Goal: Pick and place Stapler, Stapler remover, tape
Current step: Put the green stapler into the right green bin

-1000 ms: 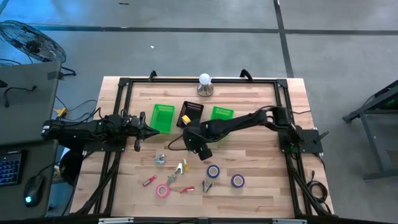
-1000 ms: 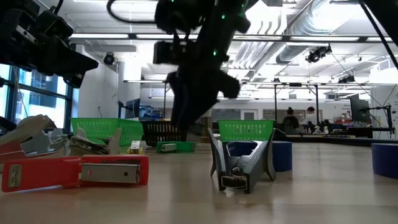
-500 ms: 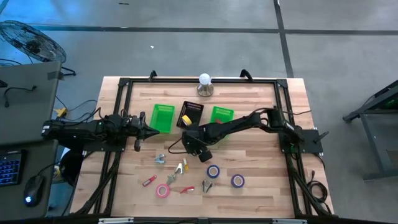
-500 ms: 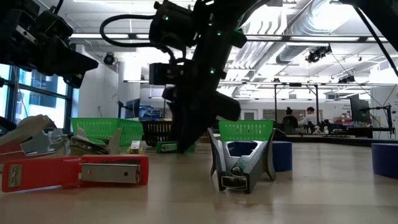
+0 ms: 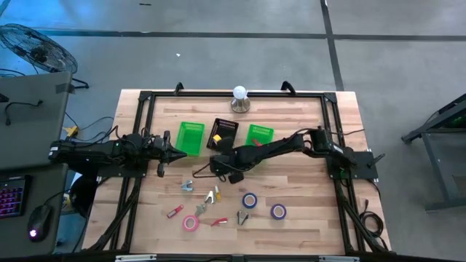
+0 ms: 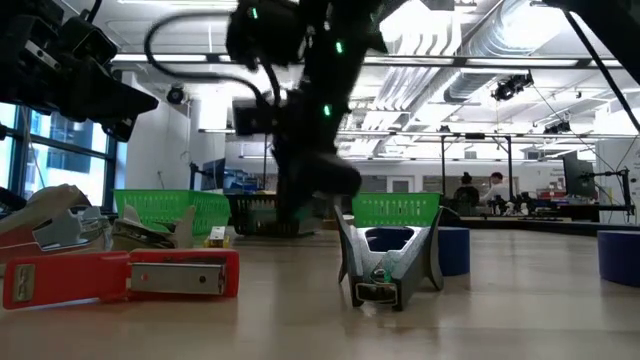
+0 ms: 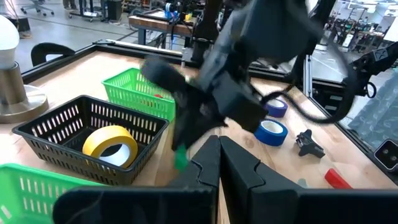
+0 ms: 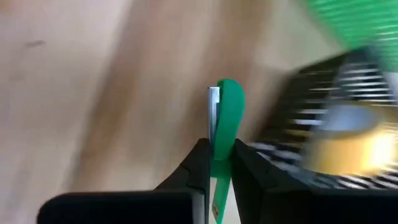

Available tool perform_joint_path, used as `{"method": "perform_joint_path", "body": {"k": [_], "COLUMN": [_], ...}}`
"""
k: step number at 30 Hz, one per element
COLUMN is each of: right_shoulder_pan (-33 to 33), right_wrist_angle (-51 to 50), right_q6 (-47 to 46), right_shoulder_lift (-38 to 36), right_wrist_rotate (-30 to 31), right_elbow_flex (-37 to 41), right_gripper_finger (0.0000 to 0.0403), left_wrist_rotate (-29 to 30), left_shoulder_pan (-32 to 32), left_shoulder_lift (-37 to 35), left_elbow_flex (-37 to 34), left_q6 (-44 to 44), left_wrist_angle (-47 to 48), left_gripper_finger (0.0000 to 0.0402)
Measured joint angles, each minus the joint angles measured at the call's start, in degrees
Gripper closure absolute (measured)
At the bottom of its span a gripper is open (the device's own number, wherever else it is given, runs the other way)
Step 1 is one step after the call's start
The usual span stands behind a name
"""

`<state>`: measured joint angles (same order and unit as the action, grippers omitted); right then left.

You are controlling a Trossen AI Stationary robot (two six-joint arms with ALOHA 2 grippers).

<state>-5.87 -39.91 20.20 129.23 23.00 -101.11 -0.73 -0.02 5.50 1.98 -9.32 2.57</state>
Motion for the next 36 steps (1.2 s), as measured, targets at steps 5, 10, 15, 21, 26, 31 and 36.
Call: {"method": "perform_joint_path", "body": {"k": [5, 10, 15, 21, 26, 31, 36], "right_shoulder_pan": [-2.3, -3.6, -1.8, 2.5, 6.6, 9.5, 10.8], "right_wrist_angle": [-16.4, -33.9, -50.0, -49.1, -48.4, -45.8, -34.0], "right_q6": [-8.7, -20.0, -38.0, -44.1, -48.4, -49.8, -45.4], "right_shoulder_lift": [-0.1, -0.3, -0.3, -3.3, -5.8, -8.3, -11.1], "right_wrist_rotate": [5.7, 11.8, 12.3, 4.5, 1.9, -2.0, -5.5], "right_elbow_flex": [-9.8, -19.0, -24.3, -20.3, -12.6, -2.8, 5.3], "right_gripper_finger": [0.0373, 0.0373, 0.0373, 0.0373, 0.0373, 0.0373, 0.0373], "left_wrist_rotate": [0.0, -0.1, -0.1, -0.2, -0.7, -0.7, -0.4], "left_shoulder_pan": [0.0, 0.0, 0.0, 0.0, 0.0, 0.0, 0.0], "left_shoulder_lift": [0.0, 0.0, 0.0, 0.0, 0.0, 0.0, 0.0], "left_elbow_flex": [0.0, 0.0, 0.0, 0.0, 0.0, 0.0, 0.0], "left_q6": [0.0, 0.0, 0.0, 0.0, 0.0, 0.0, 0.0], "left_wrist_angle": [0.0, 0.0, 0.0, 0.0, -0.1, 0.0, 0.0], "left_gripper_finger": [0.04, 0.04, 0.04, 0.04, 0.04, 0.04, 0.04]}}
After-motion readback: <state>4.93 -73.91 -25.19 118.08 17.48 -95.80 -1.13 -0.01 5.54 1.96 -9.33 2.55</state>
